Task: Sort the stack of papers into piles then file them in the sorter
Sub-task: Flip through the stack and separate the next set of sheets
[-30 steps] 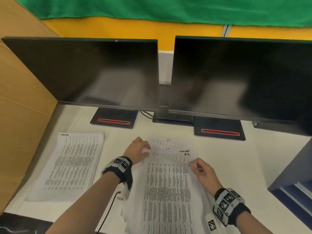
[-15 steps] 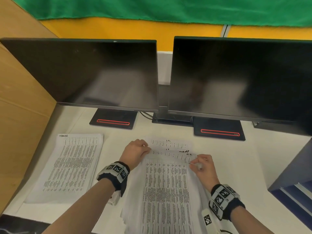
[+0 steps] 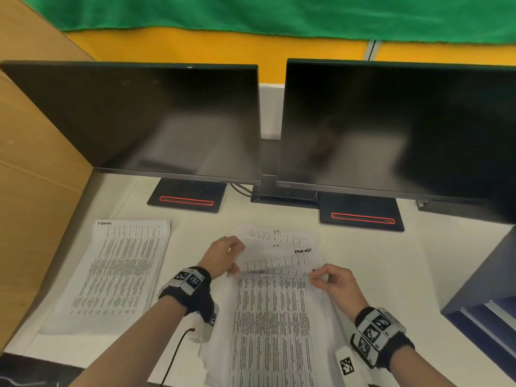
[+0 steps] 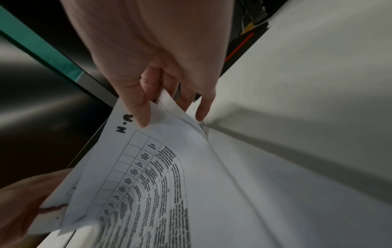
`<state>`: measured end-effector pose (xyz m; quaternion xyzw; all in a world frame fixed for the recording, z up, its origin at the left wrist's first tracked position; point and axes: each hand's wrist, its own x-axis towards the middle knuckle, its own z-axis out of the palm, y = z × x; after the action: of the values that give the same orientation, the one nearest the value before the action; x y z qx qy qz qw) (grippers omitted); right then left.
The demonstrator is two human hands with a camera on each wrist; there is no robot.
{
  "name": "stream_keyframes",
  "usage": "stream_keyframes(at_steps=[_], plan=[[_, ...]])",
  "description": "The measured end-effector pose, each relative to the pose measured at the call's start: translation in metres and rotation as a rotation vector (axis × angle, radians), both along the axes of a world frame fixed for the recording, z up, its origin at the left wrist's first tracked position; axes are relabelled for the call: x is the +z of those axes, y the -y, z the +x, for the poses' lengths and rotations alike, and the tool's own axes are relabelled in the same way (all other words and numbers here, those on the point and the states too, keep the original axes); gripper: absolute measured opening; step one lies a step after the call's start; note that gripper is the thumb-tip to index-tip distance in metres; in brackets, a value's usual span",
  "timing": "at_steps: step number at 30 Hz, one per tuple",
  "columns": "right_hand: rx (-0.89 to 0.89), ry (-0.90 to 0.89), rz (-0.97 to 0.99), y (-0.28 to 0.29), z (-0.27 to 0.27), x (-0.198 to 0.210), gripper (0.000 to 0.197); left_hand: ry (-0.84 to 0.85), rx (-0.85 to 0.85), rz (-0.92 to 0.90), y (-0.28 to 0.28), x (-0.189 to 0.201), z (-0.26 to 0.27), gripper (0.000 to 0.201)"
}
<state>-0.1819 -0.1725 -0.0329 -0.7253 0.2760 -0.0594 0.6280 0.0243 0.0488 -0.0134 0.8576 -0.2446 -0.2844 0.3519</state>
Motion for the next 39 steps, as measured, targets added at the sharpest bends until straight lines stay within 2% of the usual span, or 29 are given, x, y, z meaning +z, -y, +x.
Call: stream_keyframes(at_steps=[3, 5, 10, 15, 19, 22, 28, 32, 34, 36, 39], plan=[[0.040, 0.021, 0.039, -0.003, 0.001, 0.006, 0.017, 0.143, -0.162, 0.249, 0.007, 0.000, 0.002, 0.016], [0.037, 0.025, 0.065, -0.007, 0.002, 0.009, 0.013, 0.263, -0.228, 0.350, 0.013, 0.000, -0.001, 0.016], [-0.073, 0.075, 0.138, -0.012, 0.003, 0.008, 0.017, 0.431, -0.270, 0.299, 0.021, 0.003, -0.011, 0.010], [-0.125, 0.070, 0.126, -0.013, 0.005, 0.006, 0.019, 0.438, -0.283, 0.201, 0.015, -0.001, -0.018, 0.009], [-0.172, 0.018, 0.050, -0.009, 0.008, -0.002, 0.013, 0.463, -0.288, 0.192, 0.009, 0.000, -0.018, 0.012], [-0.176, 0.001, 0.074, -0.009, 0.009, -0.004, 0.024, 0.528, -0.324, 0.194, 0.007, 0.002, -0.018, 0.011], [-0.262, 0.027, 0.139, -0.013, 0.005, 0.000, 0.033, 0.475, -0.437, 0.116, 0.003, -0.003, -0.015, 0.008], [-0.177, 0.004, 0.075, -0.011, 0.000, 0.001, 0.011, 0.410, -0.432, 0.088, 0.002, -0.003, -0.014, 0.011], [-0.133, 0.001, -0.025, -0.010, -0.001, 0.000, 0.013, 0.388, -0.433, 0.087, 0.002, -0.003, -0.015, 0.004], [-0.109, 0.005, -0.100, -0.010, 0.000, -0.001, 0.021, 0.372, -0.434, 0.075, 0.001, -0.004, -0.016, 0.005], [-0.054, 0.016, -0.057, -0.009, 0.001, -0.002, 0.019, 0.334, -0.437, 0.059, -0.002, -0.005, -0.017, 0.004]])
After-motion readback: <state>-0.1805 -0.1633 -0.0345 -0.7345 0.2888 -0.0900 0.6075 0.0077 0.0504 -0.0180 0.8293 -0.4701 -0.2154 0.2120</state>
